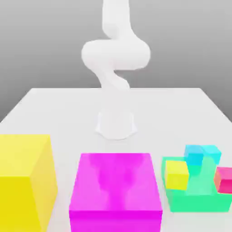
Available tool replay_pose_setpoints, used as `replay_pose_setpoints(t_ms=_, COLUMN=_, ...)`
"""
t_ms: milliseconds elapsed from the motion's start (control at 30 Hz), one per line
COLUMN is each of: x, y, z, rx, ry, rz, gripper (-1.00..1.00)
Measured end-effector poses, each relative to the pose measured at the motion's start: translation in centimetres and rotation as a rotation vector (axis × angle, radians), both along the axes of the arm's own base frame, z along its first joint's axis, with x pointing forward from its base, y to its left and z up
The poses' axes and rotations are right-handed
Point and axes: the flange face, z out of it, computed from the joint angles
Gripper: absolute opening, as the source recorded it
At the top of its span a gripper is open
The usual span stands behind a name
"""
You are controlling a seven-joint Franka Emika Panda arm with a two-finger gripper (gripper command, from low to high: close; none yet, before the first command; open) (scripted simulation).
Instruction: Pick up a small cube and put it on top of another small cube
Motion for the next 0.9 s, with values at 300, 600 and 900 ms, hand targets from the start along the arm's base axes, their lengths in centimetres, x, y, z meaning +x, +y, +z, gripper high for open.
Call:
replay_pose_setpoints(t_ms=300, x=2.1, y=17.0, z=-20.6, rx=-0.29, ry=0.259, rz=0.571, gripper=0.0)
replay_pose_setpoints(t_ms=600, x=-10.9, y=28.8, z=-39.9, rx=-0.521, ry=0.459, rz=1.225, gripper=0.0)
replay_pose_setpoints(t_ms=900, x=-17.6, y=29.8, z=-51.2, rx=-0.575, ry=0.537, rz=1.473, gripper=0.0)
